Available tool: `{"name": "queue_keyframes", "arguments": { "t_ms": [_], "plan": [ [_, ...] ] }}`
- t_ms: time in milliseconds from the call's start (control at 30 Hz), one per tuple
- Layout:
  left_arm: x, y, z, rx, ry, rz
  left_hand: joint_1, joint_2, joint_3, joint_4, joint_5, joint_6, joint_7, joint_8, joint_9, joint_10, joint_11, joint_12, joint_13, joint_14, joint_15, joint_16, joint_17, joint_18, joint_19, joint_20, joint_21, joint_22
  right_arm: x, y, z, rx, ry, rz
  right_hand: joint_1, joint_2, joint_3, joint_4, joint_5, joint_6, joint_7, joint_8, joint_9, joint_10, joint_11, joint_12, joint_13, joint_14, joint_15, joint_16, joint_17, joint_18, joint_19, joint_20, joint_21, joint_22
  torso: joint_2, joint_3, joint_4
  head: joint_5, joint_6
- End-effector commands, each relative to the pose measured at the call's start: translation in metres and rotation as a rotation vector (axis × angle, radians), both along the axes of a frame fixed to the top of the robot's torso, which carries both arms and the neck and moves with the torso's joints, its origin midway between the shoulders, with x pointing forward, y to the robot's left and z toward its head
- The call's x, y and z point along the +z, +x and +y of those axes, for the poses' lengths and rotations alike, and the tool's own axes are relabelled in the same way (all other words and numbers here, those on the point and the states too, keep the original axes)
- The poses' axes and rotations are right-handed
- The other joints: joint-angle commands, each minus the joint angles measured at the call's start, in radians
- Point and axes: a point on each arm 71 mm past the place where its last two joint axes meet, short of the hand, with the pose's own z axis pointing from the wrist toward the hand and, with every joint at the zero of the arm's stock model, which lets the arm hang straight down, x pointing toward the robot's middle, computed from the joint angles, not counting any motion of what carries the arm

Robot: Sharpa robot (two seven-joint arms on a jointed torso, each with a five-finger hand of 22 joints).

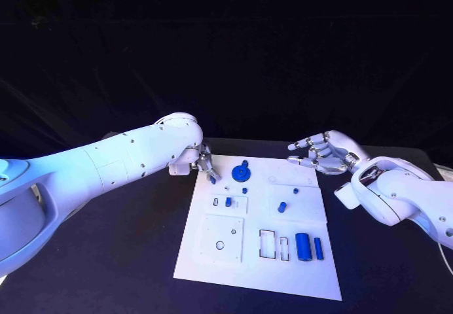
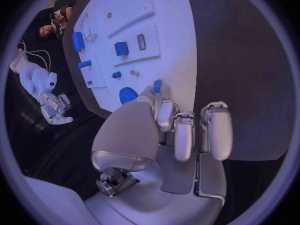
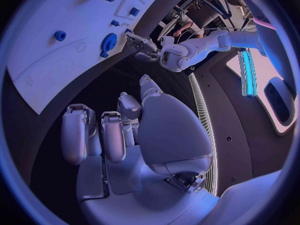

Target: Assemble the parts on the task board

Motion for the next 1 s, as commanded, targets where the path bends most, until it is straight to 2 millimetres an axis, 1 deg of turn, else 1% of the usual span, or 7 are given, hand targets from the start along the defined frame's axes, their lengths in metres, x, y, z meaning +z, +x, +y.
{"name": "queue_keyframes", "arguments": {
  "t_ms": [33, 233, 267, 300, 333, 733, 1000],
  "plan": [
    [-0.001, 0.000, -0.002, -0.001, -0.020, 0.006, 0.077, 0.010, 0.078, -0.030, 0.007, -0.013, 0.002, -0.008, 0.001, -0.005, -0.006, -0.010, -0.006, 0.105, -0.006, 0.003, 0.263, 0.007, 0.033, -0.009, -0.003, 0.116, 0.000, -0.001, 0.002, 0.016, -0.003, -0.002, 0.004, 0.009, -0.005, -0.001, 0.004, 0.003, -0.002, 0.004, 0.001, -0.007, 0.000, -0.005, -0.001, 0.078, 0.000, -0.003, 0.168, 0.015, -0.005, 0.003, -0.004, 0.000, 0.000, 0.0003, -0.0002, 0.000, -0.001],
    [0.000, 0.000, -0.002, 0.019, -0.063, -0.019, 0.046, -0.074, 0.293, -0.035, 0.004, -0.018, 0.012, 0.004, 0.015, -0.003, 0.001, -0.019, -0.016, 0.105, 0.004, 0.003, 0.263, 0.007, 0.032, -0.001, -0.006, 0.116, 0.000, -0.001, 0.001, 0.015, -0.003, -0.002, 0.004, 0.009, -0.005, -0.001, 0.004, 0.003, -0.002, 0.004, 0.001, -0.007, 0.000, -0.005, -0.001, 0.078, 0.000, -0.003, 0.168, 0.015, -0.005, 0.003, -0.004, 0.000, -0.001, 0.0003, -0.0004, 0.000, -0.001],
    [0.001, -0.001, -0.002, 0.021, -0.071, -0.024, 0.013, -0.105, 0.379, -0.035, 0.002, -0.019, 0.014, 0.014, 0.026, 0.000, -0.002, -0.019, -0.017, 0.105, 0.010, 0.003, 0.263, 0.007, 0.032, -0.001, -0.007, 0.117, 0.000, -0.001, 0.001, 0.015, -0.003, -0.002, 0.004, 0.009, -0.005, -0.001, 0.004, 0.003, -0.002, 0.004, 0.001, -0.007, 0.000, -0.005, -0.001, 0.078, 0.000, -0.003, 0.168, 0.015, -0.005, 0.003, -0.004, 0.000, -0.001, 0.0004, -0.0007, 0.000, -0.001],
    [0.001, -0.002, -0.001, 0.023, -0.078, -0.028, 0.007, -0.110, 0.389, -0.037, 0.002, -0.019, 0.015, 0.015, 0.028, 0.000, -0.002, -0.019, -0.017, 0.105, 0.009, 0.003, 0.263, 0.007, 0.032, -0.001, -0.007, 0.118, 0.000, -0.001, 0.001, 0.015, -0.003, -0.002, 0.004, 0.009, -0.005, -0.001, 0.004, 0.003, -0.002, 0.004, 0.001, -0.007, 0.000, -0.005, -0.001, 0.078, 0.000, -0.003, 0.168, 0.015, -0.005, 0.003, -0.004, 0.000, -0.001, 0.0004, -0.0008, 0.000, -0.001],
    [0.002, -0.003, -0.001, 0.024, -0.085, -0.031, -0.025, -0.141, 0.448, -0.047, -0.002, -0.022, 0.017, 0.024, 0.038, 0.002, -0.001, -0.019, -0.018, 0.105, 0.006, 0.003, 0.263, 0.007, 0.032, 0.000, -0.007, 0.119, 0.000, -0.001, 0.001, 0.015, -0.003, -0.002, 0.004, 0.009, -0.005, -0.001, 0.004, 0.003, -0.002, 0.004, 0.001, -0.007, 0.000, -0.005, -0.001, 0.078, 0.000, -0.003, 0.168, 0.015, -0.005, 0.003, -0.004, 0.000, -0.001, 0.0003, -0.0009, 0.000, 0.000],
    [0.012, -0.030, 0.006, 0.011, -0.152, -0.086, -0.059, -0.164, 0.498, -0.067, -0.005, -0.019, 0.009, 0.038, 0.050, 0.010, 0.001, -0.011, -0.012, 0.105, 0.004, 0.003, 0.263, 0.006, 0.035, 0.000, -0.004, 0.125, 0.000, -0.001, -0.003, 0.007, -0.005, -0.005, 0.002, 0.014, -0.007, 0.000, 0.005, 0.004, -0.002, 0.005, 0.001, -0.007, 0.000, -0.006, -0.003, 0.078, 0.000, -0.005, 0.167, 0.015, -0.005, 0.003, -0.005, -0.001, -0.002, 0.0018, 0.0030, 0.004, 0.002],
    [0.017, -0.047, 0.009, -0.010, -0.190, -0.128, -0.062, -0.177, 0.504, -0.074, -0.006, -0.018, 0.008, 0.040, 0.052, 0.012, 0.000, -0.009, -0.011, 0.105, 0.003, 0.003, 0.263, 0.005, 0.037, -0.001, -0.002, 0.127, 0.000, -0.001, -0.003, 0.006, -0.006, -0.006, 0.001, 0.015, -0.007, 0.000, 0.005, 0.004, -0.002, 0.005, 0.001, -0.007, 0.000, -0.006, -0.004, 0.078, 0.000, -0.004, 0.168, 0.015, -0.005, 0.003, -0.005, -0.001, -0.001, -0.0002, 0.0036, 0.007, 0.001]
  ]
}}
